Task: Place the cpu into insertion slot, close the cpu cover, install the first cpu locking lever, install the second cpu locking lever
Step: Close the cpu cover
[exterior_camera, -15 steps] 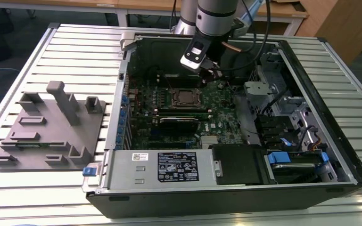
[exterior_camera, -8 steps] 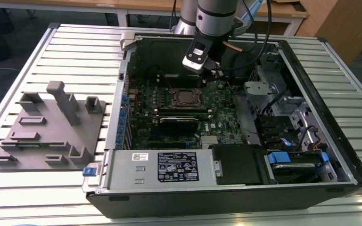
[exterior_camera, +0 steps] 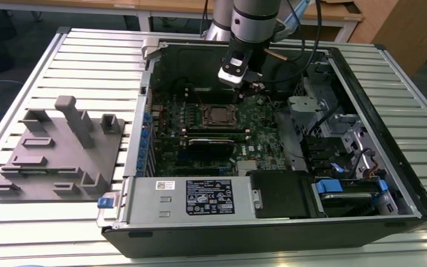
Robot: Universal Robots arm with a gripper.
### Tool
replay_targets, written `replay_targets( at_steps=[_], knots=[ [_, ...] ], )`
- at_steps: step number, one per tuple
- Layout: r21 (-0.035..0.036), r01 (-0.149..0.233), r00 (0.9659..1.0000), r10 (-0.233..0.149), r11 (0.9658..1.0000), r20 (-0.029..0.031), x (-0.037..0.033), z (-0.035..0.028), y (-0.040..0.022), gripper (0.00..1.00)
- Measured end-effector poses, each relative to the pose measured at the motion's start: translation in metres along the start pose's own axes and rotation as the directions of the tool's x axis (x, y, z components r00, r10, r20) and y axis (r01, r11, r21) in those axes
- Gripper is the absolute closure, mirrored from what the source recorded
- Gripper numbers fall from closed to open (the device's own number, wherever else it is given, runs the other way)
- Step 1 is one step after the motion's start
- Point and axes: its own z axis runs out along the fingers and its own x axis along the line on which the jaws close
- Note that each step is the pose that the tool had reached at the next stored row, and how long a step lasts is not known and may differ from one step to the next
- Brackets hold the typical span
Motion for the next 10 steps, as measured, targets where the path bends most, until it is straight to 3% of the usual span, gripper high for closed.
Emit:
replay_targets(
  at_steps=[6,10],
  knots=[
    [0.0004,0.050,0.9988,-0.050,0.9988,-0.0021,0.0000,0.0000,0.0000,0.89],
    [0.0007,0.088,0.9961,-0.088,0.9961,-0.0039,0.0000,0.0000,0.0000,0.89]
  ],
)
